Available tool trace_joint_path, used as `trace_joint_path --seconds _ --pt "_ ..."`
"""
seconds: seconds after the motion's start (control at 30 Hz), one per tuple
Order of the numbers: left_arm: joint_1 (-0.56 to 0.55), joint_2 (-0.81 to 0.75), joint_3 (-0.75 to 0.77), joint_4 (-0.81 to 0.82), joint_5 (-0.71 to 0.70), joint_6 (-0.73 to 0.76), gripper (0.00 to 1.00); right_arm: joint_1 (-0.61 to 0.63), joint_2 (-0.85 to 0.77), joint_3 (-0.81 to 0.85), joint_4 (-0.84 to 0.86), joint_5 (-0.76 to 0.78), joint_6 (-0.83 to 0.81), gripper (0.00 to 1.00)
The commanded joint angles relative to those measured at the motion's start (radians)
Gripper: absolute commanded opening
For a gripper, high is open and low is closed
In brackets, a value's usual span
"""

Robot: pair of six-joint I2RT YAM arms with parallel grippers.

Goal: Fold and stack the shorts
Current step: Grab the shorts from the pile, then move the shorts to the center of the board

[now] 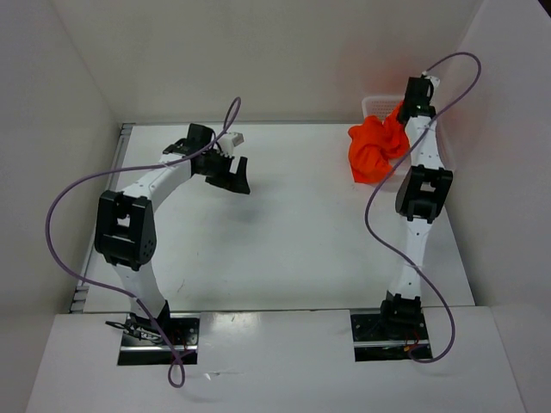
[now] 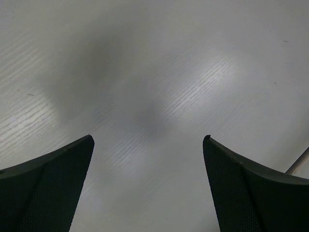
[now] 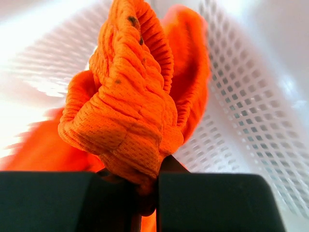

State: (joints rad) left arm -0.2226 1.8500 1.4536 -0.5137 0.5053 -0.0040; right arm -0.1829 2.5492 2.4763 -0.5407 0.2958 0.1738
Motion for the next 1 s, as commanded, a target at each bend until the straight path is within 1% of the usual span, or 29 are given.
trace_joint_path --seconds 0.0,0.1,0.2,0.23,0.27,0.3,0.33,0.37,0.4,0.47,0.5,0.53,0.57,0.6,0.67,0.7,0.73,0.77,0.8,0.83,0.87,0.9,0.93,0.97 --pt "-0.004 -0.081 0.039 0.014 0.006 0.004 1.00 0.033 -0.286 0.119 0.027 0.052 0.052 0.00" --pt "-0.004 -0.152 0.001 0.032 -0.021 0.004 1.00 0.092 -0.418 0.144 0.027 0.052 0.062 0.00" --pt "-0.004 -0.282 -0.045 0.050 -0.048 0.004 1.00 0.189 -0.530 0.206 0.016 0.052 0.053 0.00" --pt "-0.004 -0.313 -0.083 0.050 -0.057 0.004 1.00 0.257 -0.549 0.257 0.002 0.052 0.041 0.00" --pt "0.008 -0.345 -0.105 0.060 -0.057 0.004 1.00 0.298 -0.566 0.286 0.002 0.052 0.030 0.00" --pt "0.017 -0.413 -0.127 0.070 -0.066 0.004 1.00 0.337 -0.589 0.315 -0.025 0.052 0.021 0.00" --pt "0.034 -0.449 -0.172 0.070 -0.067 0.004 1.00 0.420 -0.589 0.367 -0.039 0.052 0.030 0.00" --pt "0.072 -0.486 -0.196 0.086 -0.067 0.004 1.00 0.456 -0.601 0.387 -0.054 0.052 0.047 0.00" --pt "0.094 -0.559 -0.217 0.099 -0.067 0.004 1.00 0.491 -0.601 0.400 -0.088 0.028 0.108 0.00" --pt "0.135 -0.630 -0.252 0.109 -0.067 0.004 1.00 0.571 -0.601 0.400 -0.119 -0.006 0.174 0.00" --pt "0.172 -0.694 -0.277 0.109 -0.097 0.004 1.00 0.588 -0.601 0.400 -0.133 -0.085 0.214 0.00" --pt "0.187 -0.725 -0.288 0.109 -0.109 0.004 1.00 0.599 -0.601 0.391 -0.142 -0.131 0.293 0.00" --pt "0.201 -0.751 -0.297 0.097 -0.126 0.004 1.00 0.618 -0.592 0.372 -0.142 -0.165 0.328 0.00" --pt "0.222 -0.802 -0.297 0.096 -0.166 0.004 1.00 0.631 -0.592 0.346 -0.142 -0.211 0.354 0.00" --pt "0.242 -0.843 -0.329 0.087 -0.203 0.004 1.00 0.654 -0.609 0.236 -0.142 -0.222 0.391 0.02" --pt "0.261 -0.879 -0.338 0.087 -0.229 0.004 1.00 0.654 -0.618 0.128 -0.142 -0.222 0.391 0.11" --pt "0.270 -0.894 -0.348 0.077 -0.238 0.004 1.00 0.654 -0.632 0.065 -0.142 -0.210 0.407 0.19" --pt "0.270 -0.923 -0.370 0.067 -0.238 0.004 1.00 0.654 -0.670 -0.001 -0.130 -0.196 0.408 0.22" --pt "0.281 -0.934 -0.383 0.067 -0.238 0.004 1.00 0.654 -0.691 -0.146 -0.119 -0.184 0.397 0.26" --pt "0.281 -0.943 -0.394 0.067 -0.238 0.004 1.00 0.654 -0.716 -0.222 -0.110 -0.170 0.385 0.48" --pt "0.281 -0.952 -0.415 0.057 -0.238 0.004 1.00 0.654 -0.780 -0.306 -0.067 -0.185 0.345 0.61" --pt "0.281 -0.953 -0.426 0.057 -0.223 0.004 1.00 0.654 -0.818 -0.497 -0.032 -0.226 0.301 0.72" --pt "0.281 -0.953 -0.435 0.046 -0.200 0.004 1.00 0.654 -0.860 -0.598 0.002 -0.316 0.253 0.88" --pt "0.281 -0.943 -0.435 0.046 -0.188 0.004 1.00 0.654 -0.901 -0.696 0.037 -0.358 0.165 0.94"
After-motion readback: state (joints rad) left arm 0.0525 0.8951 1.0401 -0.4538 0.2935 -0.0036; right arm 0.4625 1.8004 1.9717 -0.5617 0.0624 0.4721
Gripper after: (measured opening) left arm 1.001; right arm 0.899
